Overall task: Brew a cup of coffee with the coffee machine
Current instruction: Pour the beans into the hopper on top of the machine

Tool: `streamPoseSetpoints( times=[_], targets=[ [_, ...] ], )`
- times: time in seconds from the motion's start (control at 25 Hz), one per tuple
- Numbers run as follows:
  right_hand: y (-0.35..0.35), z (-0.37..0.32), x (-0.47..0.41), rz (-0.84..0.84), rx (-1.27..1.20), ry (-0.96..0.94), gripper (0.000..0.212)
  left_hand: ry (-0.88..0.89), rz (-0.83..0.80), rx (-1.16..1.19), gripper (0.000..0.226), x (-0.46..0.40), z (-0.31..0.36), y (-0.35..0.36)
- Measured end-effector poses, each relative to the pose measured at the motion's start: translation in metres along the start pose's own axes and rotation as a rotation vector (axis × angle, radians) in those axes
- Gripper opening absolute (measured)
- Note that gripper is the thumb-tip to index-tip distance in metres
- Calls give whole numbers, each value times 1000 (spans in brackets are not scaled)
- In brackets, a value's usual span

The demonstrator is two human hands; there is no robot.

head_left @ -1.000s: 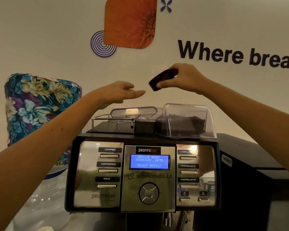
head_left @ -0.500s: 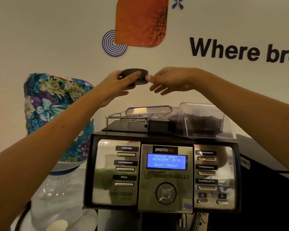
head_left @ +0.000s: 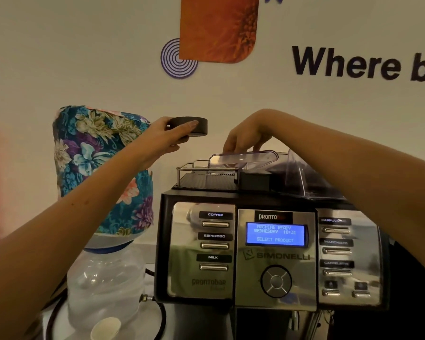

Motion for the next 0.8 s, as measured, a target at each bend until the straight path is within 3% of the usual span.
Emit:
streamPoseSetpoints(
  times=[0.2,0.56,0.8],
  targets=[
    [0,0,-4,83,3,-30,28,6,10,8,68,1,2,0],
    [-52,57,41,496,-74,-53,33,3,-18,44,69,-6,15,11],
    [-43,123,69,440,-1,40,35,-22,-113,7,76,-4,20,46]
  ],
)
Point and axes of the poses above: each hand's wrist, its own x-axis away from the middle knuckle, its own y-axis out of the palm, z = x × y, the point moved 2 cm from there along -x, towards the middle knuckle, and after that the axes turned 9 degrees about z, right-handed, at the moved point
